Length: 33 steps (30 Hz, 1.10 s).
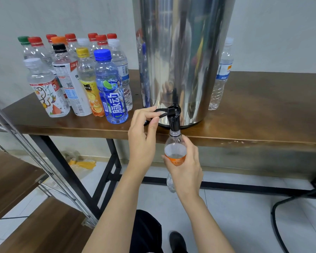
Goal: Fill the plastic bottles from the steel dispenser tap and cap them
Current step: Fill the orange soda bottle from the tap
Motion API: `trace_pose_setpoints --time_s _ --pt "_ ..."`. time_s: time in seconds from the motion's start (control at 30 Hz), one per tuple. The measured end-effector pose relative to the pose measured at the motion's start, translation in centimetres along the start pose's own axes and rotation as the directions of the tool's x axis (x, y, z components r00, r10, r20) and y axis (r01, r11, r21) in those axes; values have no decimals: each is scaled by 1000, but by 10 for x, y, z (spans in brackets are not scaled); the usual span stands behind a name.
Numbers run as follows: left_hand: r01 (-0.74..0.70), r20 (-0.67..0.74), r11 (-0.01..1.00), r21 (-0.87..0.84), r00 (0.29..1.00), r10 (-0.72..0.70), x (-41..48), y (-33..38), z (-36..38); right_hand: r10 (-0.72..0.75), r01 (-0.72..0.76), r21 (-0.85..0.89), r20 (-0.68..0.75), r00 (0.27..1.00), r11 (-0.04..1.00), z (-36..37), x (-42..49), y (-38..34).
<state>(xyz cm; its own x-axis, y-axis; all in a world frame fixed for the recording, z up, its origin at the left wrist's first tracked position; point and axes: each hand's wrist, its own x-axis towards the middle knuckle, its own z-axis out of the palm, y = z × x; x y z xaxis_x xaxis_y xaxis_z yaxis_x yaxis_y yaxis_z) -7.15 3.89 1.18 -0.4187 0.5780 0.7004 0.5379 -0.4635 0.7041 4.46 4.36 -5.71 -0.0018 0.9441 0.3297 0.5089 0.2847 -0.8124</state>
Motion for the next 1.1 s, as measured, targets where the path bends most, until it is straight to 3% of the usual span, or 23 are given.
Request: trace_pose_setpoints --time_s 1.1 --pt "-6 -9 1000 -1 1000 6 -1 -3 0 15 -18 72 39 999 997 0 1 0"
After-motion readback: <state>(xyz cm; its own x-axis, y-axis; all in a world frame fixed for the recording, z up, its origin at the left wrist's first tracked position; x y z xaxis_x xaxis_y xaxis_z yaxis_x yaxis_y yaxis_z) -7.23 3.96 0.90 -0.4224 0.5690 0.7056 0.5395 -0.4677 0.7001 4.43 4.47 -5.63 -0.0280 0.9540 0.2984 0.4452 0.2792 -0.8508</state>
